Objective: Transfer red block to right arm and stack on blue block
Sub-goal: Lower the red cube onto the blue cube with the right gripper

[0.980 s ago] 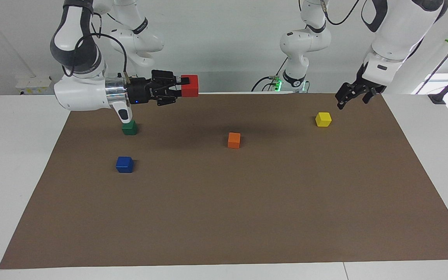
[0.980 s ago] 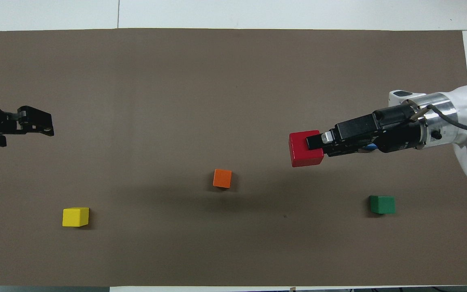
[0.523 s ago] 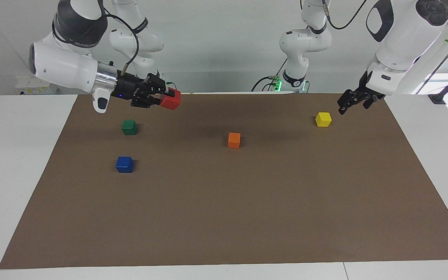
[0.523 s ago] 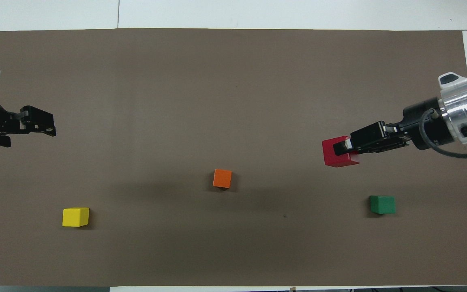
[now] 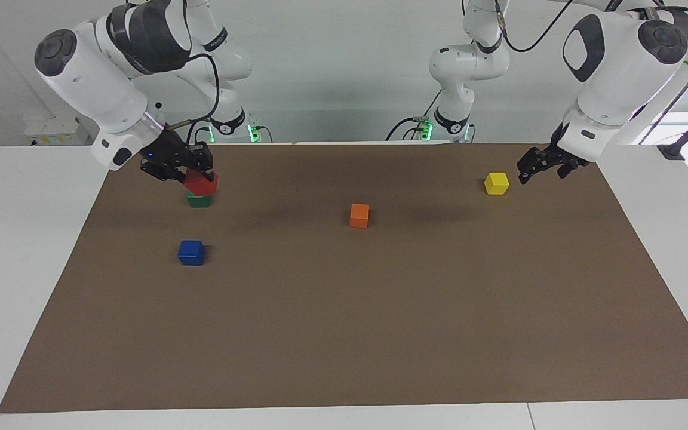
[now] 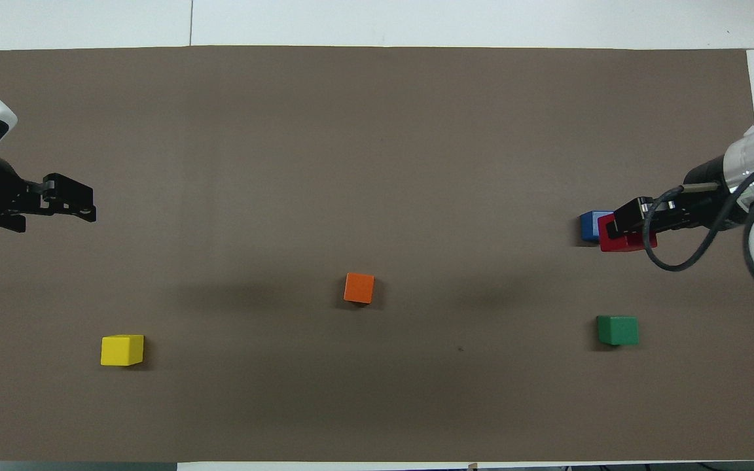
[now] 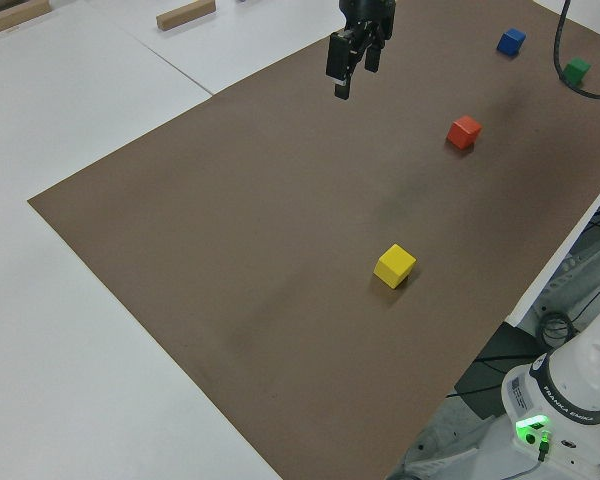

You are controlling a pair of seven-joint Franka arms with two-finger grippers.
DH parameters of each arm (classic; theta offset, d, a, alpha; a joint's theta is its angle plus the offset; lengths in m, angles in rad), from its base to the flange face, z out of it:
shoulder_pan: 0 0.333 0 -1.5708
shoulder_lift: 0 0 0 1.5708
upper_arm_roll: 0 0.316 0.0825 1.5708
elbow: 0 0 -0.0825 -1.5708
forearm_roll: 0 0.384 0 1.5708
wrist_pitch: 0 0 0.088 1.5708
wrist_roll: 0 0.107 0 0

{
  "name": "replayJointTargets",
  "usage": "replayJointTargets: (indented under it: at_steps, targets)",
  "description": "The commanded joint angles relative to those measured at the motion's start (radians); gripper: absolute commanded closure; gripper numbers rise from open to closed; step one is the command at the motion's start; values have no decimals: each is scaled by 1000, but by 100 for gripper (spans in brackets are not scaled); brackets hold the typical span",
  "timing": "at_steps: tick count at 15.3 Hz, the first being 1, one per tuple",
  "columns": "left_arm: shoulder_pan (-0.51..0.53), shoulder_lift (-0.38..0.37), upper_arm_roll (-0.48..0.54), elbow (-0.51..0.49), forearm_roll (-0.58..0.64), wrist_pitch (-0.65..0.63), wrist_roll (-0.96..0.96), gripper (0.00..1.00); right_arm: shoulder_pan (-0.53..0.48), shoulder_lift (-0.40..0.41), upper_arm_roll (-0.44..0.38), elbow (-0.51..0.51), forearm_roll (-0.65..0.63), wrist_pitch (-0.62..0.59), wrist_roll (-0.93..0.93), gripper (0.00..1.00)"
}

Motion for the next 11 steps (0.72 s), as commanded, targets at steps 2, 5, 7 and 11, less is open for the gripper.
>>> replayJointTargets:
  at_steps: [2, 5, 7, 11]
  targets:
    - [-3, -3, 6, 27, -16, -82, 8, 0, 1, 5, 8, -102, -119, 141, 9, 100]
    - [21, -7, -11, 30, -16, -77, 15, 0, -16, 41, 6, -160, -167, 255, 20, 100]
    - [20, -39, -37, 30, -13, -70, 15, 0, -36, 75, 4, -167, -179, 292, 29, 100]
    - [20, -53, -43, 30, -13, -36, 15, 0, -39, 123, 6, -213, -251, 411, 75, 100]
